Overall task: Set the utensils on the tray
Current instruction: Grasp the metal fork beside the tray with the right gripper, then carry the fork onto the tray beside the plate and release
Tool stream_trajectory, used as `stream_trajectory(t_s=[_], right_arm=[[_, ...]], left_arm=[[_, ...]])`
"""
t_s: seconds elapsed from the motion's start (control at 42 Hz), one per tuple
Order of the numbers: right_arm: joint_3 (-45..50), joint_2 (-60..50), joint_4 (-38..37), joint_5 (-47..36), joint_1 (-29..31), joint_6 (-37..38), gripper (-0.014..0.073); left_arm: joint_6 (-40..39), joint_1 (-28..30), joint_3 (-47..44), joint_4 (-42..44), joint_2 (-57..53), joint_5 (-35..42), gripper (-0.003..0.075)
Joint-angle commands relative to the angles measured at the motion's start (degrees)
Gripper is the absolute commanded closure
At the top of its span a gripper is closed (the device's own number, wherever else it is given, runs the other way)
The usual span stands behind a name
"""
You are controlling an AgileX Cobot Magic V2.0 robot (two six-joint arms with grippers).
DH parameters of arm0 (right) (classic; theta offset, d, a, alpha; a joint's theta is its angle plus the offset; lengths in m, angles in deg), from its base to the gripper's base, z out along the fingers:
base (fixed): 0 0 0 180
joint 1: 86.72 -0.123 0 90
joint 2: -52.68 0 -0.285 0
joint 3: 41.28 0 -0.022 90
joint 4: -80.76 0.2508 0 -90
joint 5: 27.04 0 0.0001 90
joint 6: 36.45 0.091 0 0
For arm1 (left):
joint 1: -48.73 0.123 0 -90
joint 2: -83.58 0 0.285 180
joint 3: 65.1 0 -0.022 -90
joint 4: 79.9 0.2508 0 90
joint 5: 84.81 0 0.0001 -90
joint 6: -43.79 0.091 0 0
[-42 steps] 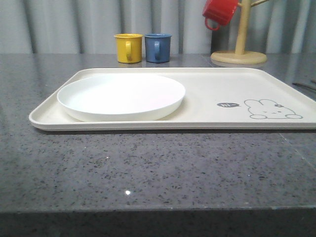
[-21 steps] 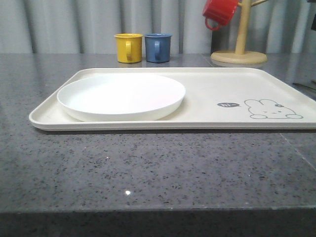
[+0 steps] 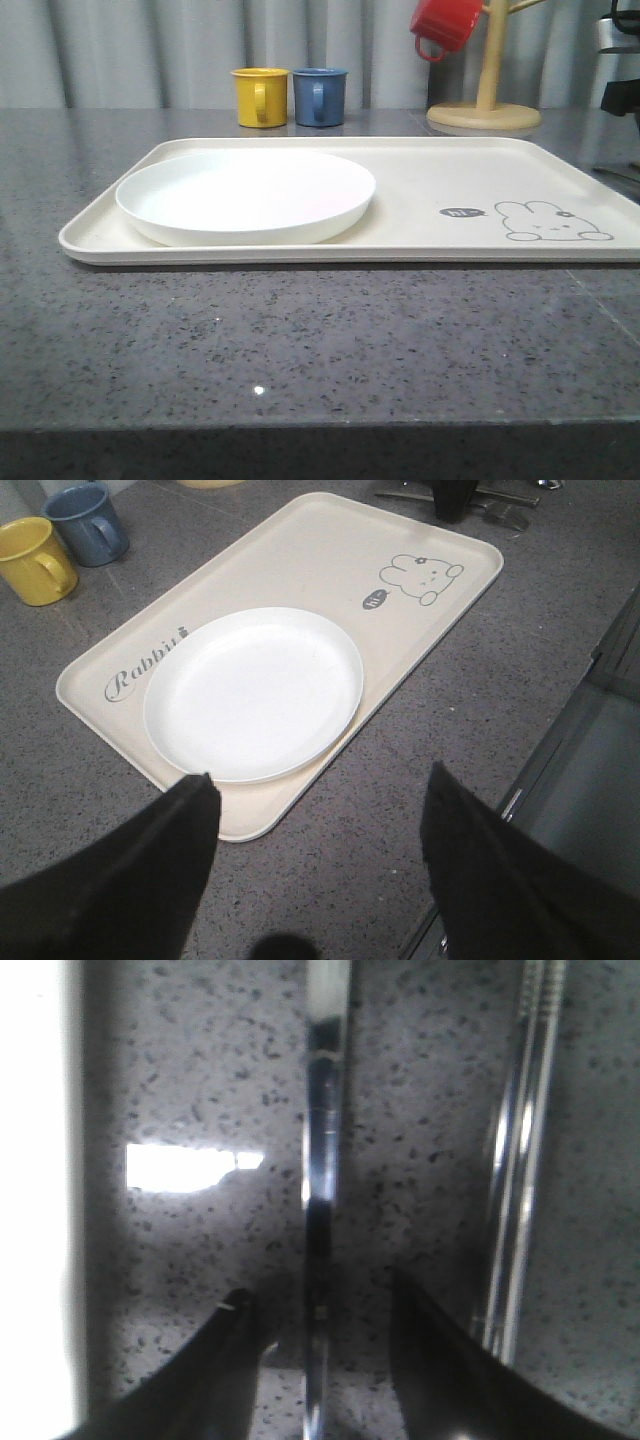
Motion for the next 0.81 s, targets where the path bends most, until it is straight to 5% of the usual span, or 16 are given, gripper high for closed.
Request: stream_trajectory(t_s=[0.0,0.119,0.333,0.595,0.785], right_arm=[[-1.59,-0.93,0.60,-1.12,0.29,-0.87,0.0314],[-1.59,-0.75,0.60,-1.12,0.29,-0.87,0.0355],[-1.59,-0.87,0.83,-1.06,0.29,-0.87,0.0582],[-3.57,-5.25,1.65,1.03,-2.11,-0.93,0.0591],[-11.71,-5.84,4.07,6.44,-10.61,-0.81,0.0591]], left_arm=[[-0.76,-0.41,1.46,-0.73,0.02,4.08,0.0294],[-0.76,-0.41,1.46,-0.73,0.02,4.08,0.0294],[-0.76,-0.41,1.46,-0.73,0.02,4.08,0.0294],[-0.76,-0.41,1.46,-0.73,0.02,4.08,0.0294],[-0.76,-0.41,1.46,-0.73,0.02,4.08,0.0294]])
